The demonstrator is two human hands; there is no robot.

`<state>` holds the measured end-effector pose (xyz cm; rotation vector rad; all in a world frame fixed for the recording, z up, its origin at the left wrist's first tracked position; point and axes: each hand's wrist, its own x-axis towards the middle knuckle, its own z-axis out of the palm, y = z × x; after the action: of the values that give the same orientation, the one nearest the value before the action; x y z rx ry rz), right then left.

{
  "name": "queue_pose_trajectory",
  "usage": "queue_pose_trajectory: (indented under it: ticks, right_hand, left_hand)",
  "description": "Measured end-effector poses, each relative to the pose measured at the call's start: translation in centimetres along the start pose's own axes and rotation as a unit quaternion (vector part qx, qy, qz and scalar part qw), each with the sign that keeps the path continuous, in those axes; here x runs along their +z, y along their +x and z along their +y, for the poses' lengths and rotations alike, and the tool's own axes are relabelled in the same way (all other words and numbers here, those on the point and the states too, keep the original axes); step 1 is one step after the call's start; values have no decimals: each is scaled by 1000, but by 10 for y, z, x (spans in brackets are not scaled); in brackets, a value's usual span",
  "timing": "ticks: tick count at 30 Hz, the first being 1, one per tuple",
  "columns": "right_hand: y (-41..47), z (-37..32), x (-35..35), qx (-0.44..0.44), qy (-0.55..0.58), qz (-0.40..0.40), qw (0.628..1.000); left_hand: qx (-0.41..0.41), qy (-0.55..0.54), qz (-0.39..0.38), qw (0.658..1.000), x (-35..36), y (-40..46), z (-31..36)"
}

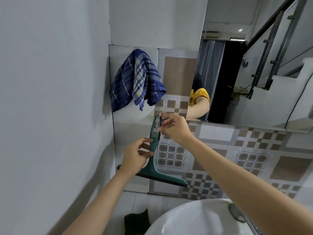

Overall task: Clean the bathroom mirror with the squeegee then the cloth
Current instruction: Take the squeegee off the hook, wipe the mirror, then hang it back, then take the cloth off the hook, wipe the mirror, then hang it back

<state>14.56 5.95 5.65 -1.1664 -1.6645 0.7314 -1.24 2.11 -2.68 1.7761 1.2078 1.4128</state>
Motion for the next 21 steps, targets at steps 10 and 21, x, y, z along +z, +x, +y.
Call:
queue_pose_trajectory:
  ticks: [10,21]
  right_hand:
    - [-6,-13,-6,-67,-104,70,990]
    - [36,-144,-24,-256,-137,131,948]
  left_hand:
    - [-12,69,33,997,2,-1,8]
    - [18,-160,204,966,-21,25,120]
